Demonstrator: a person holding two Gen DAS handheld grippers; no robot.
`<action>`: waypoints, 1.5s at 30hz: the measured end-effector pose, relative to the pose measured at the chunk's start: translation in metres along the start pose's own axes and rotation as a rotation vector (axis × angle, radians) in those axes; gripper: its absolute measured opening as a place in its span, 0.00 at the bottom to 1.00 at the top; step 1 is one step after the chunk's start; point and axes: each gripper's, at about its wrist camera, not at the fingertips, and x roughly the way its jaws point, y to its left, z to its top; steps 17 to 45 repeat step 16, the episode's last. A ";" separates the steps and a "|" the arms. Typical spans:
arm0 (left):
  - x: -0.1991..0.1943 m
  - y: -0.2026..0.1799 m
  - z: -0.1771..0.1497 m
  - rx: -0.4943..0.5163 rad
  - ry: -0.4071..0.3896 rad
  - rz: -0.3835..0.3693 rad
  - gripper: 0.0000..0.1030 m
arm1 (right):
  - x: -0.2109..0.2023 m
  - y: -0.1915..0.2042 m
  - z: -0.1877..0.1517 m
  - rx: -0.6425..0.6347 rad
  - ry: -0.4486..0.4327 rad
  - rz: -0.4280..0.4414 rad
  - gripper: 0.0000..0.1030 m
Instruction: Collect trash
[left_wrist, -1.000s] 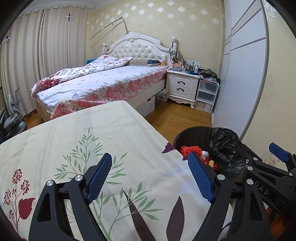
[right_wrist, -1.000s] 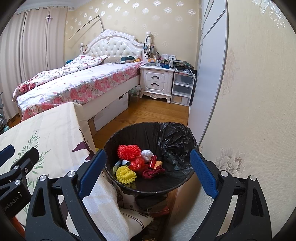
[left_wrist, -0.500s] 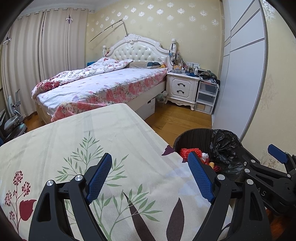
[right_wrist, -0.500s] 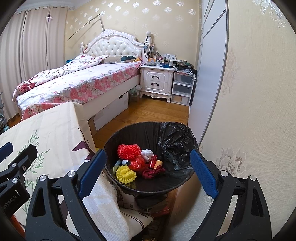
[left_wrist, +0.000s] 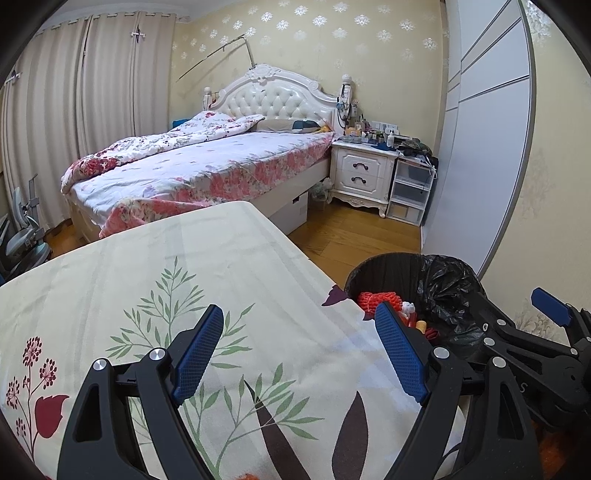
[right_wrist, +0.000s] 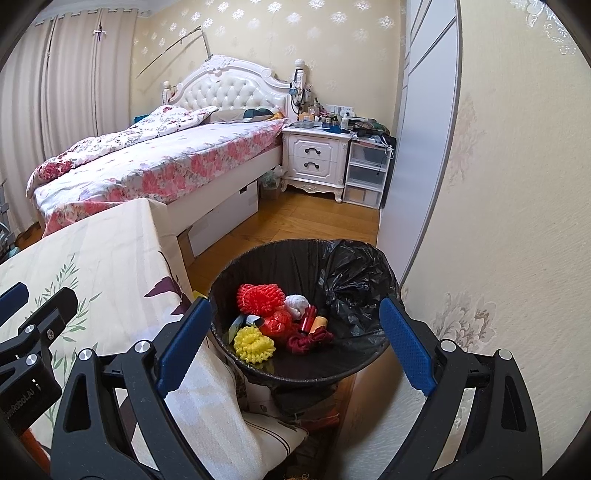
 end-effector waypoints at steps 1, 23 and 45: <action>0.000 0.000 0.000 0.000 0.000 -0.001 0.79 | 0.000 0.000 0.000 0.000 0.001 0.000 0.87; 0.011 0.031 -0.008 -0.068 0.059 0.046 0.81 | 0.005 0.022 0.001 -0.039 0.012 0.028 0.87; 0.011 0.031 -0.008 -0.068 0.059 0.046 0.81 | 0.005 0.022 0.001 -0.039 0.012 0.028 0.87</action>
